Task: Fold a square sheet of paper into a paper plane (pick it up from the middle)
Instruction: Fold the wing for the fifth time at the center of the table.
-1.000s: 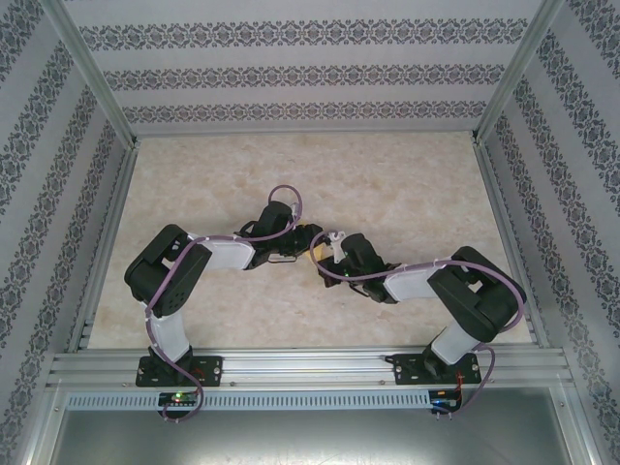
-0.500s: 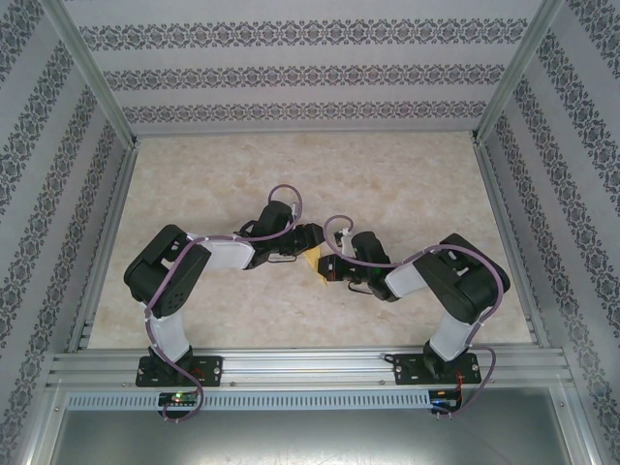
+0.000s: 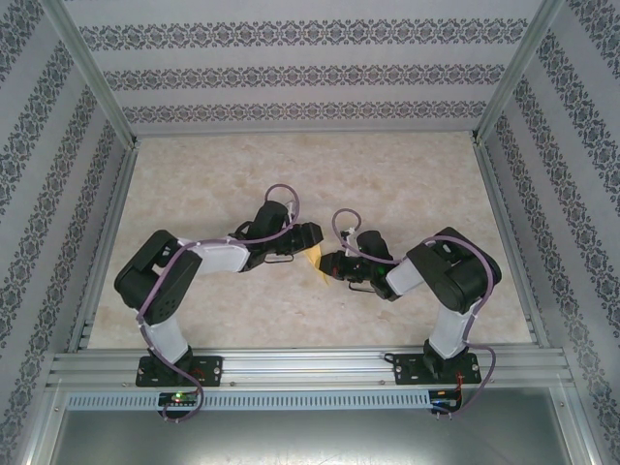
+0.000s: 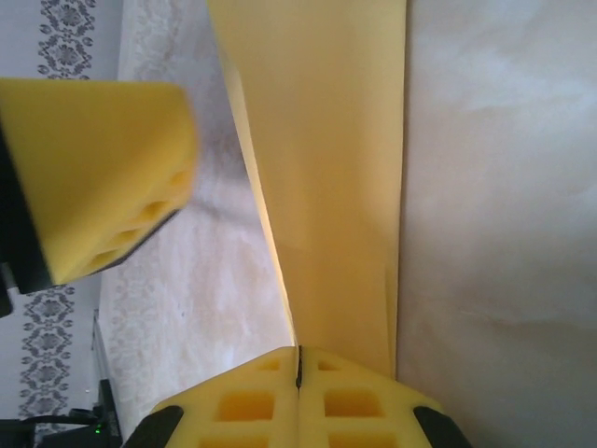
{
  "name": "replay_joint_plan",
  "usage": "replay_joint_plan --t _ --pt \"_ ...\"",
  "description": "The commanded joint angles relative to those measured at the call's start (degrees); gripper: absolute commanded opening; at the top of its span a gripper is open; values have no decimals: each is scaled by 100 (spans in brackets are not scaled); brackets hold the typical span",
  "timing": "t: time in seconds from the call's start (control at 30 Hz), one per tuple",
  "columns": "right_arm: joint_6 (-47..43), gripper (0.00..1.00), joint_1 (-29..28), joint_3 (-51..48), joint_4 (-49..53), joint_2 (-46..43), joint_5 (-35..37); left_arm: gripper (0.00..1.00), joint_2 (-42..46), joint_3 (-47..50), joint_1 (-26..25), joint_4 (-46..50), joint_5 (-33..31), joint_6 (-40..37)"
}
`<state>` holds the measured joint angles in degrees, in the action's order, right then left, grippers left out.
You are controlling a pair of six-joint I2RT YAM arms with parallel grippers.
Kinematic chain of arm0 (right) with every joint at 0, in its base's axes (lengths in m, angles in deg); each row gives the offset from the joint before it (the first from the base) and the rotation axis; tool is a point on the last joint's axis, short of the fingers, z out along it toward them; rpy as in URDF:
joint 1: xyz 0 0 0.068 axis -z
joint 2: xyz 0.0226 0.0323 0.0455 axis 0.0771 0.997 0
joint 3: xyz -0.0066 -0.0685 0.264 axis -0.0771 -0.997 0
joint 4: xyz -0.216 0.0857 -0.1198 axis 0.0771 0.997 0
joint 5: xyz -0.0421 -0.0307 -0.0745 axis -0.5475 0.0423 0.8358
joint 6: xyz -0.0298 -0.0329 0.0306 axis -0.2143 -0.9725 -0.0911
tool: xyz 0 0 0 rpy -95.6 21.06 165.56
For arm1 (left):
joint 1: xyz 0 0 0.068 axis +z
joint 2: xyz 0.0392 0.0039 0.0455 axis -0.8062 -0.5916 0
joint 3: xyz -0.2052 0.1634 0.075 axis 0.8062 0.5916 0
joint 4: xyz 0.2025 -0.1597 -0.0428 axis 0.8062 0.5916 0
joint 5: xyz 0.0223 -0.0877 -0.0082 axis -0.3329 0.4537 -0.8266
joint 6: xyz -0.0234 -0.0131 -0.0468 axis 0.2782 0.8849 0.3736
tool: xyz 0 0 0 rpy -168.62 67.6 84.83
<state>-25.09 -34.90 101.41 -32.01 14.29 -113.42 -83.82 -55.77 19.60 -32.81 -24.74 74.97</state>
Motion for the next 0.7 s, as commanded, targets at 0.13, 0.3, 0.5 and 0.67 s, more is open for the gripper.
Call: replay_joint_plan --t 0.13,0.3,0.5,0.67 --pt "529 0 81 8 -302 141 -240 51 54 163 -32 -292 -136 -179" --pt "728 0 106 15 -464 222 -306 51 -202 84 -32 -453 -94 -140" --pt "869 0 141 -16 -576 274 -318 51 -387 40 -32 -609 -114 -211" --pt "887 0 147 -11 -584 265 -342 51 -653 -86 -32 -629 -102 -254"
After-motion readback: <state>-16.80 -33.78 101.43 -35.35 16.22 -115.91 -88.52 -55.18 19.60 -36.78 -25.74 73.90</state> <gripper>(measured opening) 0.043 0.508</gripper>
